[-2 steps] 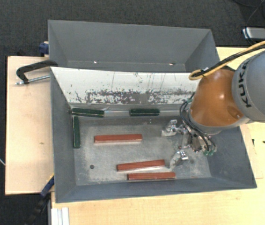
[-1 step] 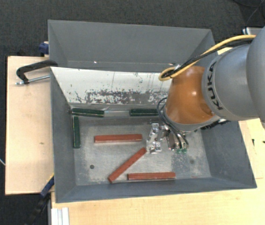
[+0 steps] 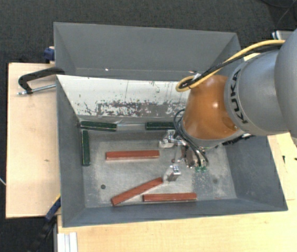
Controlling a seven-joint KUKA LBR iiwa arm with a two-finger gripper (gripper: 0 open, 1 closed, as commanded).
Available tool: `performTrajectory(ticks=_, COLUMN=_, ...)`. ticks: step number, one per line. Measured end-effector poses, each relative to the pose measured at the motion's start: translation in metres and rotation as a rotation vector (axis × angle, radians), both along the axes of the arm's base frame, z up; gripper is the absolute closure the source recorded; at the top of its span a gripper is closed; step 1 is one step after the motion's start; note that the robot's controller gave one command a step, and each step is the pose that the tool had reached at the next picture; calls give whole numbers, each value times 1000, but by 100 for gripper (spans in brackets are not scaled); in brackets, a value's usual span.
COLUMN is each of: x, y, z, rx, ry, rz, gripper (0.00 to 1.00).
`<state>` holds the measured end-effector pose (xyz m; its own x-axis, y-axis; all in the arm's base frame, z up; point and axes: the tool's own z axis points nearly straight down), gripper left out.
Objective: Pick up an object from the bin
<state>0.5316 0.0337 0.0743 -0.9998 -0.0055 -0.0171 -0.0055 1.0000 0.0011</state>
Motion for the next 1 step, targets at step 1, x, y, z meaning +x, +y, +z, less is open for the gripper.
performTrajectory(ticks=1, x=0, y=0, z=0, rx=0, ry=0, rz=0, gripper=0)
